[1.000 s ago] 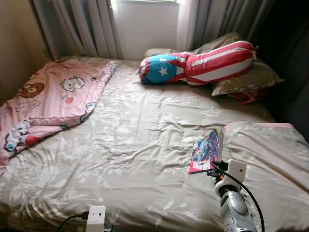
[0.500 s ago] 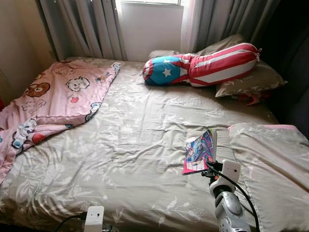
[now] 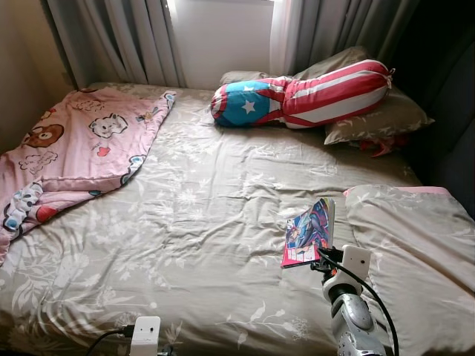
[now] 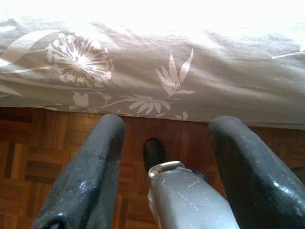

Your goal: Clean up the room

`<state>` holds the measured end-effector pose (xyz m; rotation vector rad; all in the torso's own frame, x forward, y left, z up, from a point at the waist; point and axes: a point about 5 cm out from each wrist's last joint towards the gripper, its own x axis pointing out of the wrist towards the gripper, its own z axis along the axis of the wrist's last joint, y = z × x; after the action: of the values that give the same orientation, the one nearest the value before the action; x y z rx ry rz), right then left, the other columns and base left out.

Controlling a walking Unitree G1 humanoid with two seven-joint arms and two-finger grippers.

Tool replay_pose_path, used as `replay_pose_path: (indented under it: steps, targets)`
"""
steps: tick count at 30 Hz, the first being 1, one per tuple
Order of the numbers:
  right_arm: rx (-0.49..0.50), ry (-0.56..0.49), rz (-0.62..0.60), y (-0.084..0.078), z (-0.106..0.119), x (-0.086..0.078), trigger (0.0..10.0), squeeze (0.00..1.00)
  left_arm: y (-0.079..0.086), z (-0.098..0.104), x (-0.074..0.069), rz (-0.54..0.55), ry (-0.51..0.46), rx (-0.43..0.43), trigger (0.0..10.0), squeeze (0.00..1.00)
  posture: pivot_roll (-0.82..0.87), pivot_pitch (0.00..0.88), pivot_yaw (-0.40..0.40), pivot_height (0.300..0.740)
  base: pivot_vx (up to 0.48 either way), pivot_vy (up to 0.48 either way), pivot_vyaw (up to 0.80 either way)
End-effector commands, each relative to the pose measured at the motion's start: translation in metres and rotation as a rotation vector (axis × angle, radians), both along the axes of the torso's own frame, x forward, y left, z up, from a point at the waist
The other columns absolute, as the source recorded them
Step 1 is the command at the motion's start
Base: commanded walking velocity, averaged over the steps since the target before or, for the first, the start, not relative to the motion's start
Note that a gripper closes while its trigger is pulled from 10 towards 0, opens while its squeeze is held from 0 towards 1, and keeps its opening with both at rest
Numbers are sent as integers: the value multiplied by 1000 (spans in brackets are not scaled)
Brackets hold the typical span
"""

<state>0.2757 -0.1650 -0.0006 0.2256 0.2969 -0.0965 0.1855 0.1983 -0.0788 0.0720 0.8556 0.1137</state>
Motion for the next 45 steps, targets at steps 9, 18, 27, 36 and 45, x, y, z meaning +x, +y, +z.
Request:
replay_pose_path:
  steps: [9, 18, 27, 36, 45]
  targets:
    - [-6, -39, -9, 0, 8, 8, 10000, 0, 0, -3, -5, -26, 26, 15, 10000, 0, -17, 0, -55, 740, 0, -287, 0]
    - [-15, -35, -9, 0, 8, 7, 10000, 0, 4, -4, -9, -4, 30, 12, 10000, 0, -12, 0, -60, 740, 0, 0, -319]
    - [-15, -31, -10, 0, 7, 6, 10000, 0, 5, -4, -9, 0, 34, 16, 10000, 0, -12, 0, -58, 740, 0, 0, 0]
    - [-14, -26, -4, 2, 6, 6, 10000, 0, 7, -4, -9, 7, 41, 19, 10000, 0, -10, 0, -57, 740, 0, 0, 0]
    - [-14, -24, 0, 2, 6, 6, 10000, 0, 7, -4, -10, 10, 42, 13, 10000, 0, -11, 0, -58, 740, 53, 0, 0]
